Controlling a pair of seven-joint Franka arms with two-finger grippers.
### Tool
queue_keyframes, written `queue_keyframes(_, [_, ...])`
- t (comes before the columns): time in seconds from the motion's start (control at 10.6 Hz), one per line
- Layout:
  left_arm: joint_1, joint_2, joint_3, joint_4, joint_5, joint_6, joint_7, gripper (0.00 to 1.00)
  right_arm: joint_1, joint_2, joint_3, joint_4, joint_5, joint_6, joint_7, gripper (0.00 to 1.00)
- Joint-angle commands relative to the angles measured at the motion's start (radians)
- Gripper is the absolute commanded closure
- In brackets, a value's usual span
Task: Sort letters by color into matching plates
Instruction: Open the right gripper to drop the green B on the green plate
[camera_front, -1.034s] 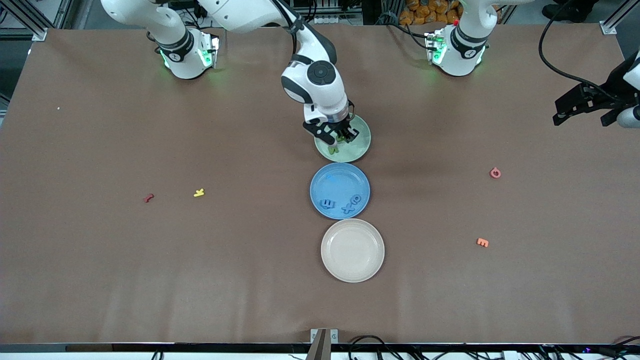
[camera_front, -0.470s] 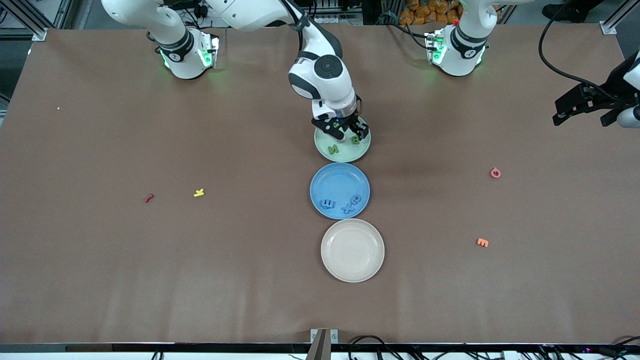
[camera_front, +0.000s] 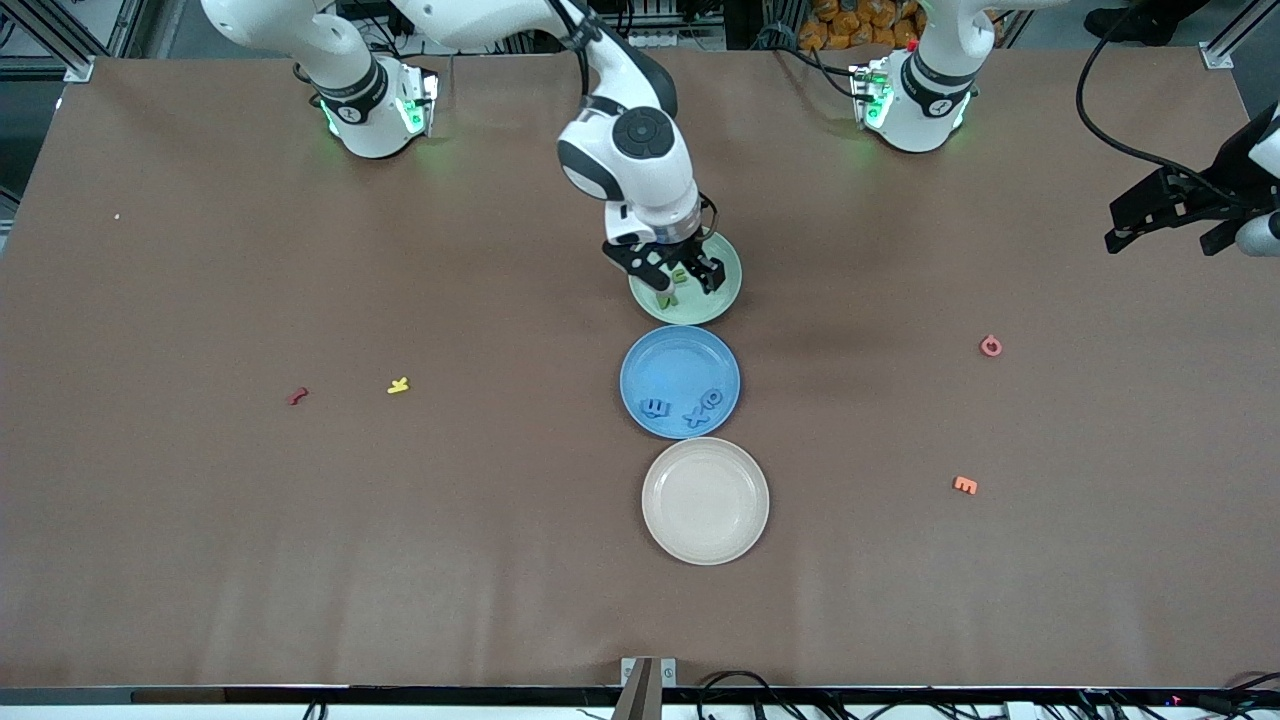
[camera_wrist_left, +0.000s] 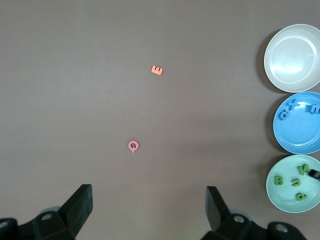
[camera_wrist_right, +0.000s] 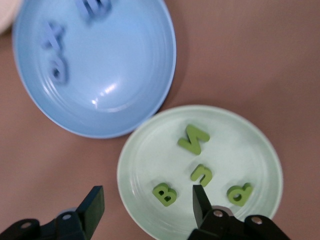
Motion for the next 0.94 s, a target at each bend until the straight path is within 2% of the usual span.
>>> queue_keyframes(0.0, [0.003, -0.004, 0.002, 0.003, -0.027, 0.023, 0.021, 0.0, -0.101, -0.167, 0.04, -0.031, -0.009, -0.153, -0.069, 0.2])
queue_keyframes(0.28, [0.003, -0.004, 0.001, 0.003, -0.019, 0.046, 0.024, 0.0, -0.28, -0.357, 0.156, -0.126, 0.003, -0.21, -0.206, 0.15])
queue_keyframes(0.47, [0.003, -0.004, 0.001, 0.003, -0.018, 0.049, 0.028, 0.0, -0.434, -0.471, 0.227, -0.142, 0.096, -0.317, -0.398, 0.12])
queue_keyframes(0.66, [0.003, -0.004, 0.001, 0.002, -0.018, 0.049, 0.03, 0.0, -0.535, -0.566, 0.235, -0.134, 0.165, -0.435, -0.587, 0.12])
queue_keyframes(0.85, [0.003, -0.004, 0.001, 0.002, -0.018, 0.051, 0.03, 0.0, -0.638, -0.627, 0.236, -0.113, 0.182, -0.535, -0.736, 0.12])
